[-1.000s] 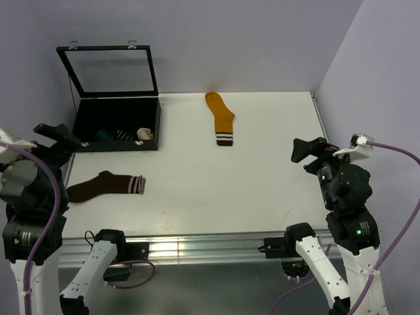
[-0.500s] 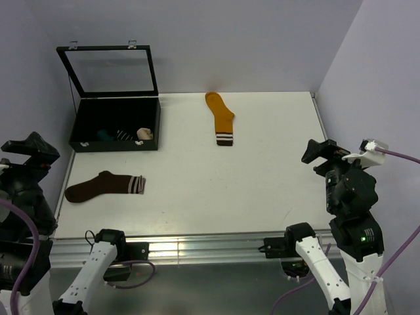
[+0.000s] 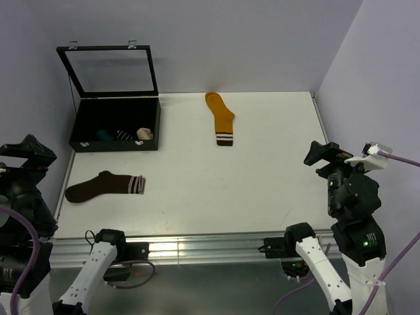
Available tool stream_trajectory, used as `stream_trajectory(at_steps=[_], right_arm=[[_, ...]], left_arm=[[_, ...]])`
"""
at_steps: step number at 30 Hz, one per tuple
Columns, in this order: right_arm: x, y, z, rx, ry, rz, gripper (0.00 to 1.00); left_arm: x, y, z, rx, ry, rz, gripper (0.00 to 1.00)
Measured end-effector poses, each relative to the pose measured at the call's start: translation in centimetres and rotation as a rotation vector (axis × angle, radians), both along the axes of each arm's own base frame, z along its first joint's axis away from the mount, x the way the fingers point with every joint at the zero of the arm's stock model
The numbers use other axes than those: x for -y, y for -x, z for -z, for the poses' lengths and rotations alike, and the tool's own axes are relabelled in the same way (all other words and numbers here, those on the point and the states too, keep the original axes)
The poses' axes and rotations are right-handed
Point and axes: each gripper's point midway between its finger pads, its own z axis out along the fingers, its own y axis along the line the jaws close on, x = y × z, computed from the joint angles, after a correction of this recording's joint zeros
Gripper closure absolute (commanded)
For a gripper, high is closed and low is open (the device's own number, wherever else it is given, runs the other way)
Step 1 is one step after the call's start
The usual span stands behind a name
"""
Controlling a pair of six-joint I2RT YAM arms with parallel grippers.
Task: Roll the socks
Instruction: Reset both arms
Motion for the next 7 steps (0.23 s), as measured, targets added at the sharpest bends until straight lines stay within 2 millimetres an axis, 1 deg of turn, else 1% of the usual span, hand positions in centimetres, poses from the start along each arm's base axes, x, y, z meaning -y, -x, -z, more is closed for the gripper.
stream_trajectory(at_steps=[4, 7], right_arm=[[-0.03, 0.02, -0.02, 0.000, 0.004, -0.002, 0.03], [0.02, 0.15, -0.17, 0.016, 0.006, -0.003, 0.03]], left_arm=[[-0.09, 0.07, 0.63, 0.000, 0.002, -0.005, 0.00], [-0.31, 0.47, 0.63, 0.012, 0.007, -0.015, 0.01]])
